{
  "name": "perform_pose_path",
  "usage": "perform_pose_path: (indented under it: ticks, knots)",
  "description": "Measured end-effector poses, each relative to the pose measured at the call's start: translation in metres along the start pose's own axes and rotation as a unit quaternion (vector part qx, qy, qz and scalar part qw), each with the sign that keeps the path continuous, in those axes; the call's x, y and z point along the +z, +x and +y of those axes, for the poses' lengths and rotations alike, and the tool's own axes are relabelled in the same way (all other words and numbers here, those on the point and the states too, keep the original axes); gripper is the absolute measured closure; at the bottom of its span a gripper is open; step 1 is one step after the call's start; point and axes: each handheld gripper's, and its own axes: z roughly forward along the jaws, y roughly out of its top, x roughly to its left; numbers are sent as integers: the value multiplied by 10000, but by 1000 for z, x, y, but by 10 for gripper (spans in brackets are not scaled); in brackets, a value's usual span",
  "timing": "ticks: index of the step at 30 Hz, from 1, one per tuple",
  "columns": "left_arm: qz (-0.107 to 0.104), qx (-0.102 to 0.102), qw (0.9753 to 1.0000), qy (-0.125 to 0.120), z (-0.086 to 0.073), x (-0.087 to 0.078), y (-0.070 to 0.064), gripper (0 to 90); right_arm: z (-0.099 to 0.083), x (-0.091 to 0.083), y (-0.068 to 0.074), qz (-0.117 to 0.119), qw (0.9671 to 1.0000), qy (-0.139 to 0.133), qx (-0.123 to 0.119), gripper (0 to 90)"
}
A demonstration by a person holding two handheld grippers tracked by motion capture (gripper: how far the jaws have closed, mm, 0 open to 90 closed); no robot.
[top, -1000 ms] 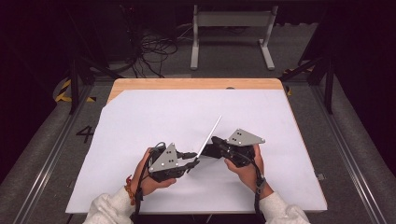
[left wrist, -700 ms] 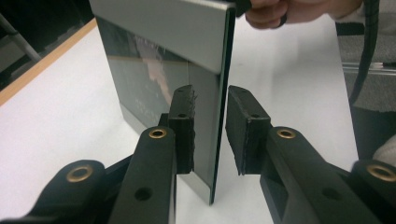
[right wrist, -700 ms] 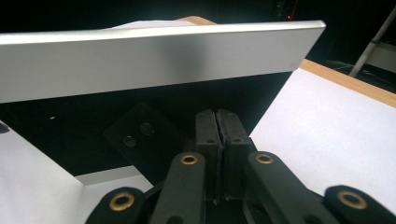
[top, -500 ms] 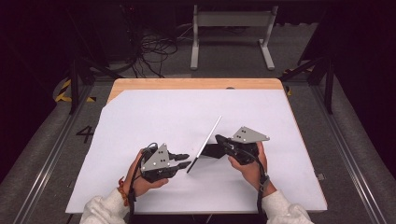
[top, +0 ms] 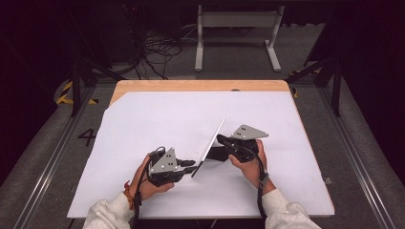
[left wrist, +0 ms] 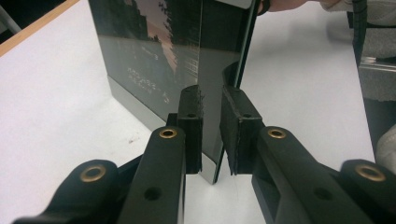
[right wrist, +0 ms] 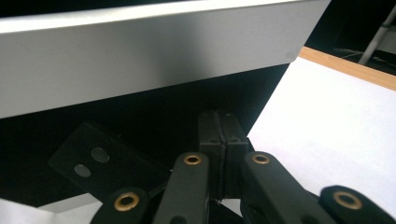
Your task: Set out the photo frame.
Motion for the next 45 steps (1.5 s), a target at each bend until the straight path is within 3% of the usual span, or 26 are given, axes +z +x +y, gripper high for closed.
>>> perform_pose_path:
  ticks: [10, 12, 14, 21, 26, 30, 33, 40, 42, 45]
  knots:
    - [-91, 106, 9999, 6, 4, 6, -9, 789, 2, 7, -1, 125, 9999, 5, -51, 900]
    - [-262, 145, 9995, 36, 5, 9, -11, 751, 3, 8, -1, 159, 9999, -1, -62, 900]
    - [-177, 263, 9994, 150, 6, 14, -17, 730, 4, 9, -1, 181, 9998, 20, -74, 900]
    - [-208, 237, 9993, 194, 5, 16, -17, 732, 2, 10, 0, 109, 9998, 84, -114, 872]
    - [-181, 270, 9990, 291, 2, 14, -16, 742, -1, 2, 1, -49, 9998, 102, -153, 876]
    - [-161, 221, 9989, 370, -3, 12, -14, 759, -1, -16, 3, -177, 9994, 17, -299, 863]
    - [-169, 226, 9987, 430, -5, 13, -14, 772, -4, -29, 9, -80, 9993, 57, -372, 848]
    - [-260, 240, 9979, 536, -8, 23, -13, 773, -25, -41, 34, 189, 9979, 368, -504, 815]
    - [-360, 239, 9977, 513, -10, 25, -12, 760, -28, -47, 42, 299, 9974, 364, -538, 798]
    - [-318, 179, 9977, 571, -12, 29, -10, 751, -27, -56, 50, 396, 9975, 286, -506, 782]
